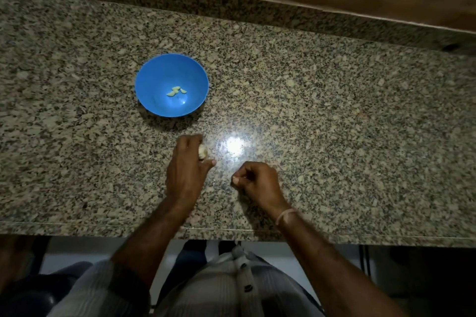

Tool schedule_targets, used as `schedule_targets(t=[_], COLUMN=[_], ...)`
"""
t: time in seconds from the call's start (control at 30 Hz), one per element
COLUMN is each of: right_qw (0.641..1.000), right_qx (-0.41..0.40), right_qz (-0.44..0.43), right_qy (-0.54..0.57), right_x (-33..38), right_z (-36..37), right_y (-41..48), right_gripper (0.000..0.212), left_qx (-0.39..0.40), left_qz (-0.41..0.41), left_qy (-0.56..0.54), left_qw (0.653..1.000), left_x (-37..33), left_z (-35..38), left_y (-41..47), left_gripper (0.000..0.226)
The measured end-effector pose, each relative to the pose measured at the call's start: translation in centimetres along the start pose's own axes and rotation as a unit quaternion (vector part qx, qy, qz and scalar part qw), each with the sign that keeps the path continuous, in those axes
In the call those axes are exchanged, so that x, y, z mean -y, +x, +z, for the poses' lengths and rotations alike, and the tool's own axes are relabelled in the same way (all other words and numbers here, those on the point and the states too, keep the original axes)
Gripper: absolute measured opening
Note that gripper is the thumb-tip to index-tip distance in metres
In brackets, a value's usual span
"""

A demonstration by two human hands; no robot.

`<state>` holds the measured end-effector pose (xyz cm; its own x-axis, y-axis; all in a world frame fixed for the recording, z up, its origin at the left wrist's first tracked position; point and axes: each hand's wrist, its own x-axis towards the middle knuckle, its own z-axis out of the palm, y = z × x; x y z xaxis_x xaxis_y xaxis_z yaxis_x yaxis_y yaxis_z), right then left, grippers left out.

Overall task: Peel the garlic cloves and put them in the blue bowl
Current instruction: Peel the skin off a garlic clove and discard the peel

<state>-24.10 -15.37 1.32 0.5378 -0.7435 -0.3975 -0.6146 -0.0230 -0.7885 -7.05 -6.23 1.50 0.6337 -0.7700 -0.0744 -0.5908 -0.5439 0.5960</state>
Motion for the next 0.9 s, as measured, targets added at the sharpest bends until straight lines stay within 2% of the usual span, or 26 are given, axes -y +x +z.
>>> schedule_targets(t=[0.07, 0.13, 0.27, 0.47, 0.6, 0.67, 0.7, 0.73, 0.77, 0.8, 0.83, 0.87, 0.9], right_qw=[0.999, 0.996, 0.991, 0.988, 0.98, 0.975, 0.981, 0.992, 0.997, 0.98, 0.943, 0.909, 0.89], right_qx=[0.014, 0.023, 0.044, 0.034, 0.001, -0.02, -0.016, 0.003, 0.033, 0.062, 0.086, 0.095, 0.093], right_qz=[-0.006, 0.007, 0.039, 0.062, 0.045, 0.024, 0.018, 0.031, 0.065, 0.113, 0.158, 0.191, 0.212], right_qy=[-0.05, -0.084, -0.118, -0.14, -0.195, -0.219, -0.193, -0.119, 0.006, 0.15, 0.278, 0.357, 0.393], right_x=[0.4, 0.7, 1.2, 1.8, 2.0, 2.2, 2.1, 1.8, 1.6, 1.5, 1.6, 1.5, 1.3], right_z=[0.2, 0.2, 0.0, 0.1, 1.0, 1.1, 1.0, 0.8, 0.6, 0.6, 0.7, 0.8, 1.0], right_y=[0.3, 0.8, 1.9, 2.3, 1.7, 1.1, 0.8, 0.4, -0.1, -0.9, -1.7, -2.3, -2.6], right_gripper=[0.013, 0.013, 0.012, 0.009, 0.013, 0.014, 0.013, 0.013, 0.01, 0.007, 0.004, 0.005, 0.006], left_qx=[-0.031, -0.042, 0.017, 0.036, 0.037, 0.03, 0.03, 0.035, 0.047, 0.059, 0.069, 0.076, 0.081], left_qz=[0.021, 0.035, 0.005, 0.012, -0.001, -0.008, -0.019, -0.038, -0.067, -0.103, -0.138, -0.169, -0.189], left_qy=[0.056, 0.036, -0.006, -0.008, -0.007, -0.015, -0.033, -0.068, -0.12, -0.176, -0.229, -0.274, -0.316], left_qw=[0.998, 0.998, 1.0, 0.999, 0.999, 0.999, 0.999, 0.996, 0.989, 0.977, 0.961, 0.944, 0.926], left_x=[-0.1, -0.1, 0.6, 1.0, 0.7, 0.3, 0.0, -0.2, -0.6, -0.9, -1.2, -1.3, -1.2], left_z=[0.2, 0.8, 2.2, 2.1, 2.1, 2.1, 2.2, 2.3, 2.4, 2.5, 2.5, 2.4, 2.4], left_y=[-1.5, -3.8, -6.0, -5.4, -5.3, -5.3, -5.3, -5.3, -5.3, -5.3, -5.3, -5.3, -5.3], left_gripper=[0.066, 0.056, 0.034, 0.032, 0.031, 0.024, 0.017, 0.009, 0.005, 0.01, 0.015, 0.019, 0.022])
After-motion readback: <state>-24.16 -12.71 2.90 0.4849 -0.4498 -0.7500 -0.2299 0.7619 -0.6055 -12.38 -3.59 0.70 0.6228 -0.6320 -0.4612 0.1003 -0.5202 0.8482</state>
